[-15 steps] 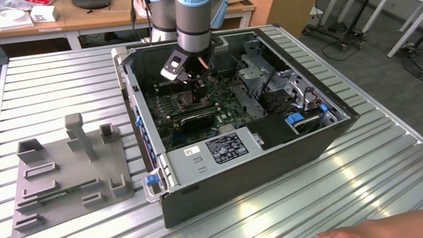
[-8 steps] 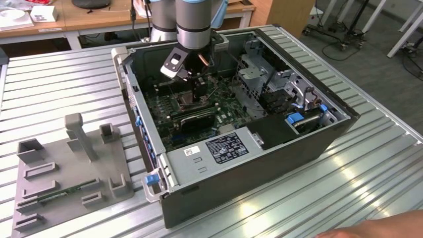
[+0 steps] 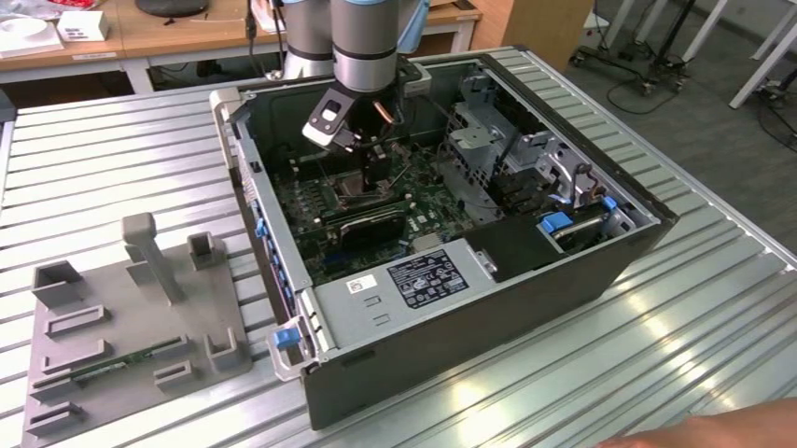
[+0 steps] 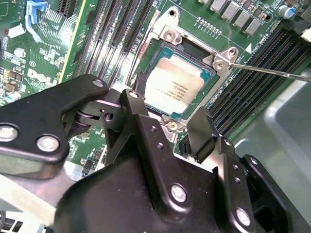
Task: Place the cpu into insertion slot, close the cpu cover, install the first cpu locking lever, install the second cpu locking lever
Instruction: 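Place the cpu into insertion slot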
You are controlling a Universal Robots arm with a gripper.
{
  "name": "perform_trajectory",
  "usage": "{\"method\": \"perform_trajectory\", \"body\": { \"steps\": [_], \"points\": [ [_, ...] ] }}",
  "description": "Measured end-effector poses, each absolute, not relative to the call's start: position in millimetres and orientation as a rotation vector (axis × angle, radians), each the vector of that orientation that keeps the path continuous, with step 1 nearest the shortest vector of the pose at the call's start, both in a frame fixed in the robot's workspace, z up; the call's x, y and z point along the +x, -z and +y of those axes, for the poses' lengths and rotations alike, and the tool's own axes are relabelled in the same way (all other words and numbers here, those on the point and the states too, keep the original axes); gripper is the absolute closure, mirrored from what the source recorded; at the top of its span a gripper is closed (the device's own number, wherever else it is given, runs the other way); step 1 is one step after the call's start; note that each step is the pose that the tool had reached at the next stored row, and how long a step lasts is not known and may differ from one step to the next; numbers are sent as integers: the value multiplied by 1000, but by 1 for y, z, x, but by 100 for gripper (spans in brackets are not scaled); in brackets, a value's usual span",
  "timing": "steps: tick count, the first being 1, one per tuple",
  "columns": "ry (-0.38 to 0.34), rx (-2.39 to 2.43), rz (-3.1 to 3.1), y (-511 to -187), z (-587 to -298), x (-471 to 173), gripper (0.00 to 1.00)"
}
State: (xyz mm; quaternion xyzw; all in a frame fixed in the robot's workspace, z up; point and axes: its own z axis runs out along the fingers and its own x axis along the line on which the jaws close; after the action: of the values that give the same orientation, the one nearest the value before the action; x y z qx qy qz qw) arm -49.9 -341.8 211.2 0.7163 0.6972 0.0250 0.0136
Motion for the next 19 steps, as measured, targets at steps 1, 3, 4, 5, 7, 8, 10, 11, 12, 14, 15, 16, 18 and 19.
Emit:
{"method": "perform_trajectory", "body": {
  "steps": [1,3,4,5,7,8,10,11,12,14,15,16,18,19],
  "points": [
    [-78,2231,2172,-211,-342,-50,39],
    [-78,2231,2172,-211,-342,-50,40],
    [-78,2231,2172,-212,-342,-50,47],
    [-78,2231,2172,-212,-342,-50,53],
    [-78,2231,2172,-212,-342,-50,59],
    [-78,2231,2172,-212,-342,-50,65],
    [-78,2231,2172,-212,-342,-50,71],
    [-78,2231,2172,-212,-342,-50,76],
    [-78,2231,2172,-212,-342,-50,82],
    [-78,2231,2172,-212,-342,-50,88],
    [-78,2231,2172,-212,-342,-50,88],
    [-78,2231,2172,-212,-342,-50,88],
    [-78,2231,2172,-213,-342,-50,89],
    [-78,2231,2172,-213,-342,-50,89]
  ]
}}
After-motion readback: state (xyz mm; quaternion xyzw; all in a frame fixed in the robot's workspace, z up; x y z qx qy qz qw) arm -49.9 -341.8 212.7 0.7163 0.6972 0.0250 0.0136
